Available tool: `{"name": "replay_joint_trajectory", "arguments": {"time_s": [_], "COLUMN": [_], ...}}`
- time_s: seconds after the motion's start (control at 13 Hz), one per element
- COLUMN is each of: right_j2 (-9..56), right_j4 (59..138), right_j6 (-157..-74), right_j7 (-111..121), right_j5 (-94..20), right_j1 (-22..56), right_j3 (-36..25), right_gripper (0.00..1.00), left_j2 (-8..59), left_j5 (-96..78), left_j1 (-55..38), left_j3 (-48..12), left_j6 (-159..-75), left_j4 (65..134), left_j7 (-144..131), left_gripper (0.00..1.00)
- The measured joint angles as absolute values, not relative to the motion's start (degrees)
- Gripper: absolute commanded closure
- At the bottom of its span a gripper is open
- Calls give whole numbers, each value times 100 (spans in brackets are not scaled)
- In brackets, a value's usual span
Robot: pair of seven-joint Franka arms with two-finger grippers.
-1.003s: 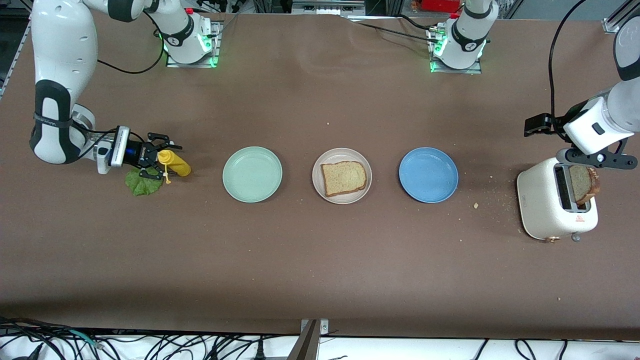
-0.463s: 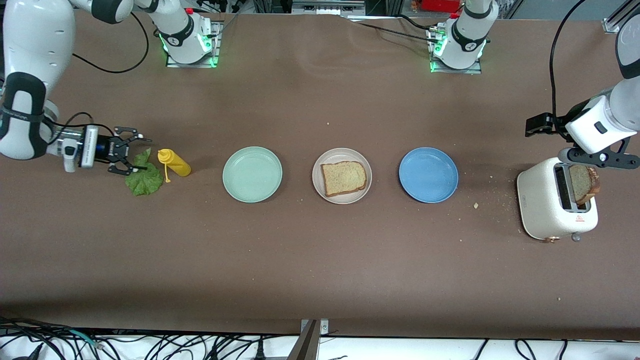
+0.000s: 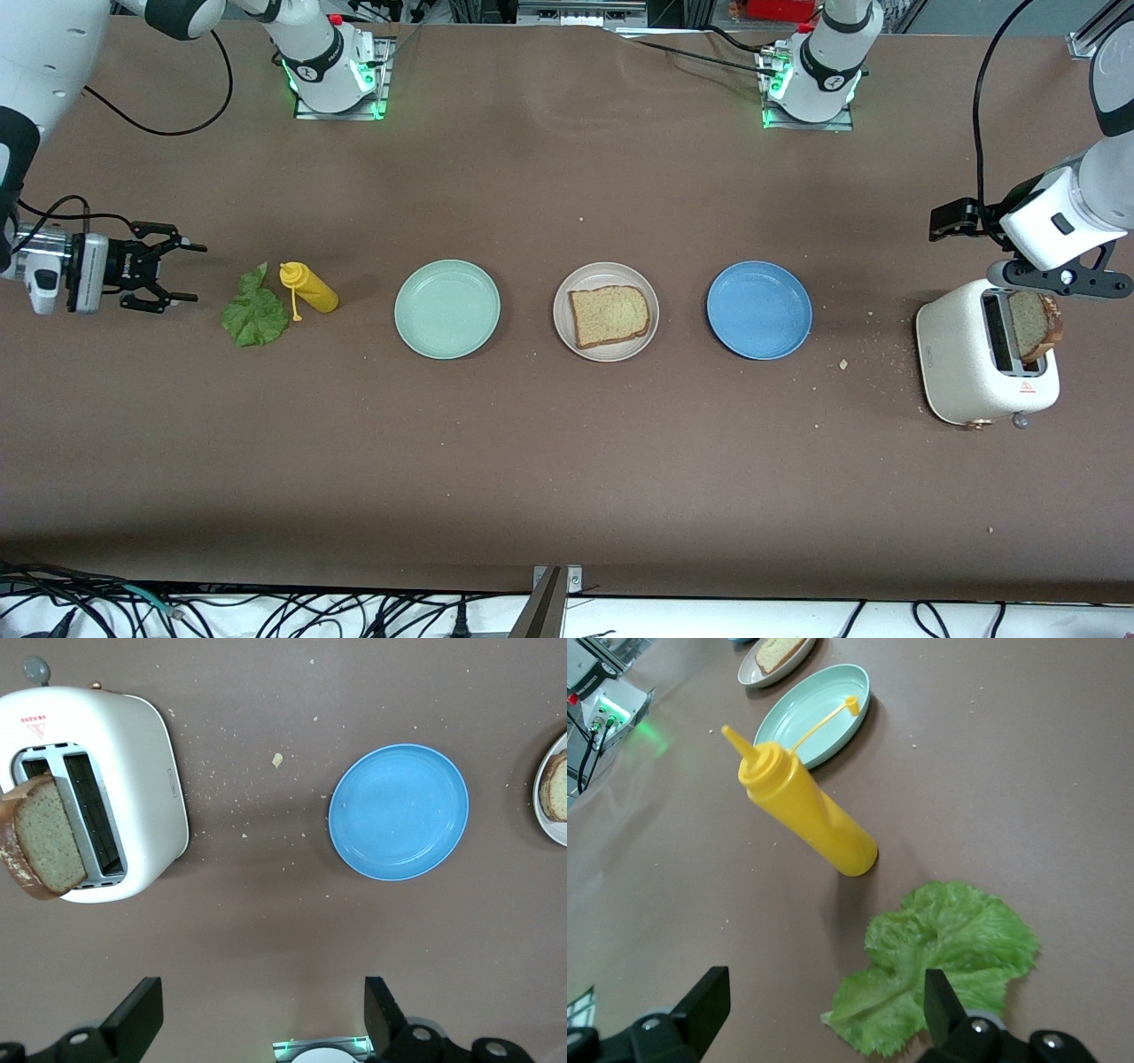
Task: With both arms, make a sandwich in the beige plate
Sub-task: 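Withdraw the open right gripper away from the mustard bottle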
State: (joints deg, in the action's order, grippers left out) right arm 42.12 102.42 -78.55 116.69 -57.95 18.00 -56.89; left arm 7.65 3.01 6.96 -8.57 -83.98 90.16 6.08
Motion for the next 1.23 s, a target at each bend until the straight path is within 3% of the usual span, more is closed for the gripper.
{"name": "replay_joint_trajectory", "arguments": {"time_s": [0.62,1.23], "right_j2": [4213,4215], "right_j4": [9399,9133], "right_j6": [-7284,-7254], "right_j7": [10408,9441], "right_j5": [-5323,-5207], "right_j1": [1819,1856], "right_j3": [-5988,-5991], "right_gripper": [3,3], "left_j2": [764,764], "left_j5": [301,301], "left_j1": [696,696], "left_j3": [-857,-857], "left_j6": [-8394,-8392], "left_j4": [9015,9014], "left_j7": [608,608], "left_gripper": [0,0]}}
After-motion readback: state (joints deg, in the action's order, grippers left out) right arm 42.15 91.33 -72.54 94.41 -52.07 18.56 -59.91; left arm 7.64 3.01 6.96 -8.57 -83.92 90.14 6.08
